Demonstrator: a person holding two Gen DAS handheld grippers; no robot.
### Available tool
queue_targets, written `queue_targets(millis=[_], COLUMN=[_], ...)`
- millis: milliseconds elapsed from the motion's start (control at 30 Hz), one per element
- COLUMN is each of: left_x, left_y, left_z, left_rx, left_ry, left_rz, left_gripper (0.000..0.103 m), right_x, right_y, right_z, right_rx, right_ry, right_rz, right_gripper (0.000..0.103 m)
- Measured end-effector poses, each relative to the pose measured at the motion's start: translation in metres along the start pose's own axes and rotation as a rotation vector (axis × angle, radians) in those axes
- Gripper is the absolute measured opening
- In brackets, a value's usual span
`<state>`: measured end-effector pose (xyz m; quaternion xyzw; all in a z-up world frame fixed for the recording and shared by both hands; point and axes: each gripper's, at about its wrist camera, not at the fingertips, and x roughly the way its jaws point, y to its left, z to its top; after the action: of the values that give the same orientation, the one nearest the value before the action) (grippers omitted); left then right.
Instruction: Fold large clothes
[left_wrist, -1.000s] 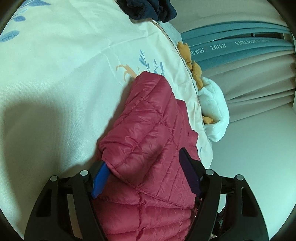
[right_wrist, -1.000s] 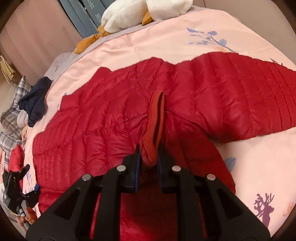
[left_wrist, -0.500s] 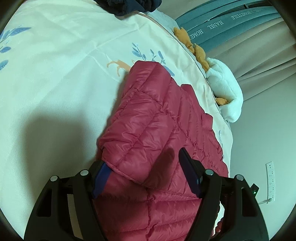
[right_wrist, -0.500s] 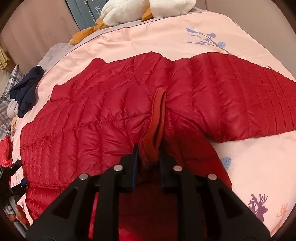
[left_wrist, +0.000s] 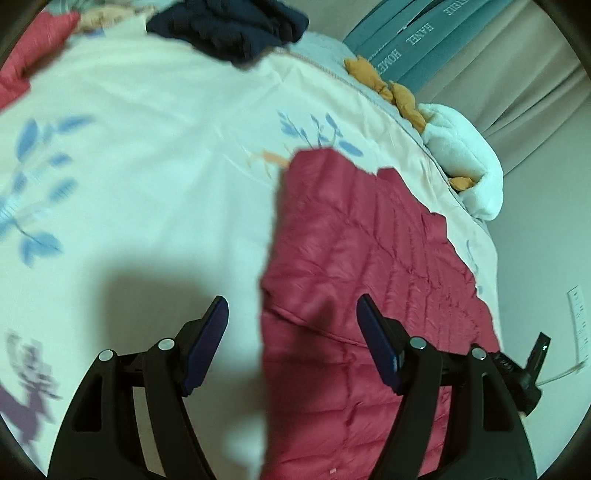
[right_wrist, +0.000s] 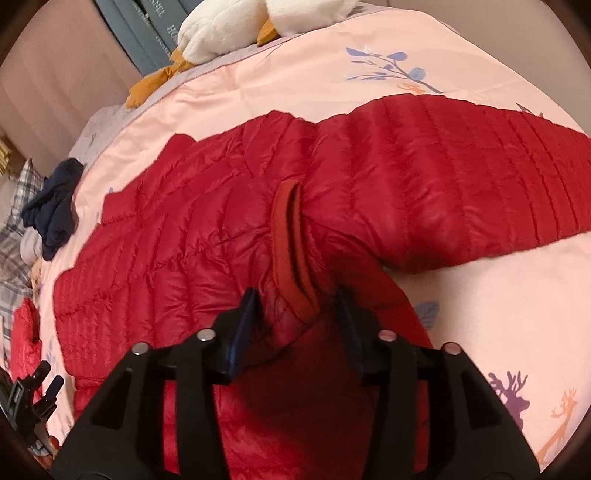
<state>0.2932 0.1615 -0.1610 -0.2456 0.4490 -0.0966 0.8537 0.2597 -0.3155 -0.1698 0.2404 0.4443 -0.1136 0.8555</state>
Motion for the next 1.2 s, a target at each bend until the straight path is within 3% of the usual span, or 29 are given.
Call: queue_targets(millis=[100,200,333,467,533,667,800,933,1067,1200], left_x=[-0.018,-0.028,-0.026,-0.008,0.005,0.026,0.051,0.075,0.083,0.084], left_y=[-0.003,-0.015,-0.041,-0.062,-0.073,-0.094,-0.132,-0.144,-0.146,-0.140], left_z=[0.006,0.008,0.008,0.009,0.008,0.004,-0.021,-0.044,-0.050,-0.046], left_rx=[0.062,0.146,0.279,0.327,0.356,0.379,0.593,0.732,0.776,0.739], left_ry=[-0.040,-0.055,-0.073,-0.039,-0.039,-0.017,-0.022,-0.002,0.001,0.019], left_rz=[0.022,0.036,0.077,0.066,0.091,0.061,0.144,0.235,0.275,0.250], left_gripper=[0.073,0.073,0.073,0.073,0.073,0.073,0.073,0.074,0.074,0.075], right_x=[-0.019,-0.045,-0.061,-0.047,-0.030,-0.004,0.015,0.021,0.017,0.011], right_y=[-0.004,-0.004,0.042,0.110,0.134,0.160,0.164,0.157,0.146,0.124], right_z=[-0.002,-0.005,-0.011,-0.019,-0.024,-0.036,-0.042,-0.043,-0.043,-0.037], right_rx=[0.042,0.034,-0.172,-0.354,-0.401,-0.456,-0.483,-0.478,-0.478,-0.432], right_ry=[-0.051,-0.167,-0.227,-0.153,-0.122,-0.075,-0.057,-0.052,-0.051,-0.053], right_rz=[-0.026,-0.089,-0.073,0.048,0.048,0.051,0.010,-0.003,-0.009,-0.031], right_gripper=[0.069,0.069,0.069,0.061,0.056,0.054,0.053,0.053,0.052,0.053])
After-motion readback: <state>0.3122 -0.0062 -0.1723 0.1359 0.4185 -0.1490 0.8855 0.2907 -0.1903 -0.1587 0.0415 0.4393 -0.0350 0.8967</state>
